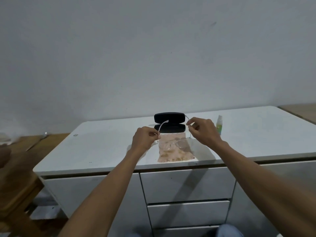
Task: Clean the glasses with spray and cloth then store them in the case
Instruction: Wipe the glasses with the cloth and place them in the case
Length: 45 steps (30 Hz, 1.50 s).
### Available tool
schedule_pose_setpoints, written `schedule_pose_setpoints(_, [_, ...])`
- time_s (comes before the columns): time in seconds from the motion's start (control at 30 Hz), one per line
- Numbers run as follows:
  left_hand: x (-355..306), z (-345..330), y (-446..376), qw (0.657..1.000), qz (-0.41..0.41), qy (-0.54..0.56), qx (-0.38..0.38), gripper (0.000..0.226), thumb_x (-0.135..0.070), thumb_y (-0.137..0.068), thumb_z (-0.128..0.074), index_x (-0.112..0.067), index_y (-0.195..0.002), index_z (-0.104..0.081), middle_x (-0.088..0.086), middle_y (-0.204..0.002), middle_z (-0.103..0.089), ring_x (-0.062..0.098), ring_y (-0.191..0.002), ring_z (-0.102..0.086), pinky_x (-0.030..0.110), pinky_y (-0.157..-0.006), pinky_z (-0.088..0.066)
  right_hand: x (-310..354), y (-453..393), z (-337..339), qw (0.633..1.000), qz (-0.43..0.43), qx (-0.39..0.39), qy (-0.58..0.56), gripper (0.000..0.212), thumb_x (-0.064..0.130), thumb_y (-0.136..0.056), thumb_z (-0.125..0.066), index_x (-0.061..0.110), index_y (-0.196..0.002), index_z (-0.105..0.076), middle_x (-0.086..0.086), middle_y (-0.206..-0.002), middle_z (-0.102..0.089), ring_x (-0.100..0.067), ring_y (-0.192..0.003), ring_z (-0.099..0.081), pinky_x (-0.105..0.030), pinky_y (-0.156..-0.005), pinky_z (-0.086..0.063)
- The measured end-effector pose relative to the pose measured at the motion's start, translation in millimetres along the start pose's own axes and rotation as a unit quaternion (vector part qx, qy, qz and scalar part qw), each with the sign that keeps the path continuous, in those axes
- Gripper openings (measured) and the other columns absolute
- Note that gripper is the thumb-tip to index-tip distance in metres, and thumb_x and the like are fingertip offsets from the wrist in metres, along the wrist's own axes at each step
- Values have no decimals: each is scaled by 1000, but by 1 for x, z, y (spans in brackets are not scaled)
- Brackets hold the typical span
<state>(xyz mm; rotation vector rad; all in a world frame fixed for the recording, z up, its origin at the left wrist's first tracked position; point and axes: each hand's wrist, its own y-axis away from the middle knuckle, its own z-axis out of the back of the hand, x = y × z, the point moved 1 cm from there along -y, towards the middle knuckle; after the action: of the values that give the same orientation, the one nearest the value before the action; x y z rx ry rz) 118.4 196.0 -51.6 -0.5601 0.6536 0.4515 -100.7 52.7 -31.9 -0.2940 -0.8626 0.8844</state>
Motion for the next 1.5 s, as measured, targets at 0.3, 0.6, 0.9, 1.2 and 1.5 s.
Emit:
schedule_pose_setpoints(0.3, [5, 5, 5, 998, -30, -5, 52, 29, -31, -69, -85, -33, -97, -76, -12, -86, -75, 15, -74, -67, 38, -80, -59, -9, -1, 2, 999, 0, 35, -29, 22, 15, -79, -69, 24, -97, -75, 13, -71, -73, -9, -69, -71, -34, -76, -59])
schedule_pose_setpoints(0.6, [27, 3, -9, 999, 0, -35, 17, 20, -19, -85, -67, -29, -98, -78, -13, -86, -70, 11, -71, -63, 37, -77, -58, -46, -26, -16, 987, -122, 70, -81, 15, 15, -91, -70, 20, -101, -78, -3, -86, -75, -18, -81, -71, -30, -63, -56])
schedule_pose_setpoints(0.9, [25, -20, -46, 997, 31, -5, 75, 10, -39, -80, -84, -34, -88, -81, -10, -71, -63, 9, -60, -51, 28, -63, -45, -62, -55, -45, 975, -107, 193, -19, 17, 36, -79, -86, 27, -93, -83, 3, -87, -76, -13, -86, -69, -33, -82, -55])
schedule_pose_setpoints(1.2, [28, -32, -56, 990, 77, 63, 96, 4, 0, -84, -78, 3, -86, -77, -19, -42, -52, -7, -43, -52, 4, -48, -36, -63, -63, -54, 962, -95, 257, 8, 14, 27, -80, -85, 31, -71, -75, 11, -74, -73, -8, -76, -67, -29, -73, -52])
schedule_pose_setpoints(1.5, [10, -4, -53, 957, 78, 188, 208, 8, -1, -79, -71, -3, -84, -77, 3, -77, -69, 11, -67, -57, 22, -59, -44, -55, -64, -26, 918, -183, 316, -157, 31, -8, -89, -53, 11, -93, -76, -4, -85, -74, -21, -83, -59, -23, -56, -45])
